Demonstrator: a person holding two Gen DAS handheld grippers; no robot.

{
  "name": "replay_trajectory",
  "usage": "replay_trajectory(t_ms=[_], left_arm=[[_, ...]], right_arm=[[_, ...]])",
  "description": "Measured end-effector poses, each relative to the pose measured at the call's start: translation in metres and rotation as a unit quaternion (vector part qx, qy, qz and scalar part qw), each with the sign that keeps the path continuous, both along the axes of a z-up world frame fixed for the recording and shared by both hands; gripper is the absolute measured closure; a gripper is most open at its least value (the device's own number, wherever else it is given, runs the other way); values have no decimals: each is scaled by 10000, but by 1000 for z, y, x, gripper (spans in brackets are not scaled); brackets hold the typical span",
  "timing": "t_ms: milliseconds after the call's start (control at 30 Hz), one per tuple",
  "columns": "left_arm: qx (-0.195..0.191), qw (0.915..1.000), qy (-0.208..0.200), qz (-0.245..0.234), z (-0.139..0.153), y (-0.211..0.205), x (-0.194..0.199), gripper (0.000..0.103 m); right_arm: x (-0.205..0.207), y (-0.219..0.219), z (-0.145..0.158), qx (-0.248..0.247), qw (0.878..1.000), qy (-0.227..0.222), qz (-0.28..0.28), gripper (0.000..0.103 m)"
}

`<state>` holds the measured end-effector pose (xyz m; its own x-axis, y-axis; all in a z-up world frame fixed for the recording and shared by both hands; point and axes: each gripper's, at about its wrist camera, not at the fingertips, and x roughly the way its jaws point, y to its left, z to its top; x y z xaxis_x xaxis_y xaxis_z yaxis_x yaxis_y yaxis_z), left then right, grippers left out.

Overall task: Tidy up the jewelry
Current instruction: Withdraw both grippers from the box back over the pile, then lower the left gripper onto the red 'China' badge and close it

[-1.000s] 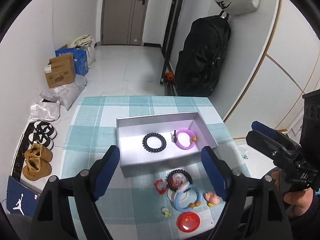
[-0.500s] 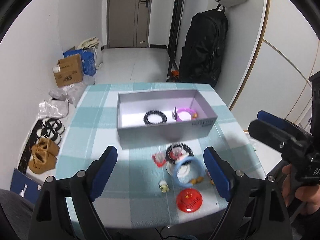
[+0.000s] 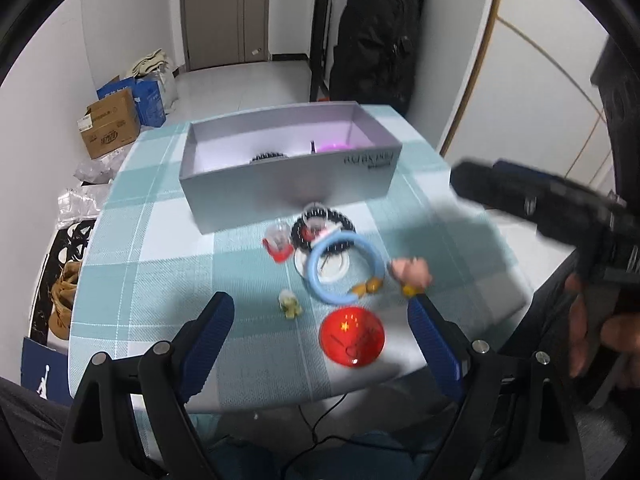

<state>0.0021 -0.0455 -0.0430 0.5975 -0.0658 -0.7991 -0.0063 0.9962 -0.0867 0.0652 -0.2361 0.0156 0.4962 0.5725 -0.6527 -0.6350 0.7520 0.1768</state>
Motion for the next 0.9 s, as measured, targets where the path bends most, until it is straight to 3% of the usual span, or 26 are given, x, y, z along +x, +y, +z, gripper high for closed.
replay_trajectory(t_ms=[400,500,667,900], left_arm=[[157,9964,732,-391,-23,-19,-2,17],[251,9960,794,-336,-25,-22,0,17],[-10,9948,984,-260,-31,-13,8,18],[31,9948,947,-374,-29,-15,10,19]], right_arm=[[7,-10,-4,-49,9990,214,-392,0],[5,-11,-3,-51,9990,208,-396,0],[4,-10,-5,-112,9990,201,-390,0],[11,-15,-10,-128,9978,339,-563,0]])
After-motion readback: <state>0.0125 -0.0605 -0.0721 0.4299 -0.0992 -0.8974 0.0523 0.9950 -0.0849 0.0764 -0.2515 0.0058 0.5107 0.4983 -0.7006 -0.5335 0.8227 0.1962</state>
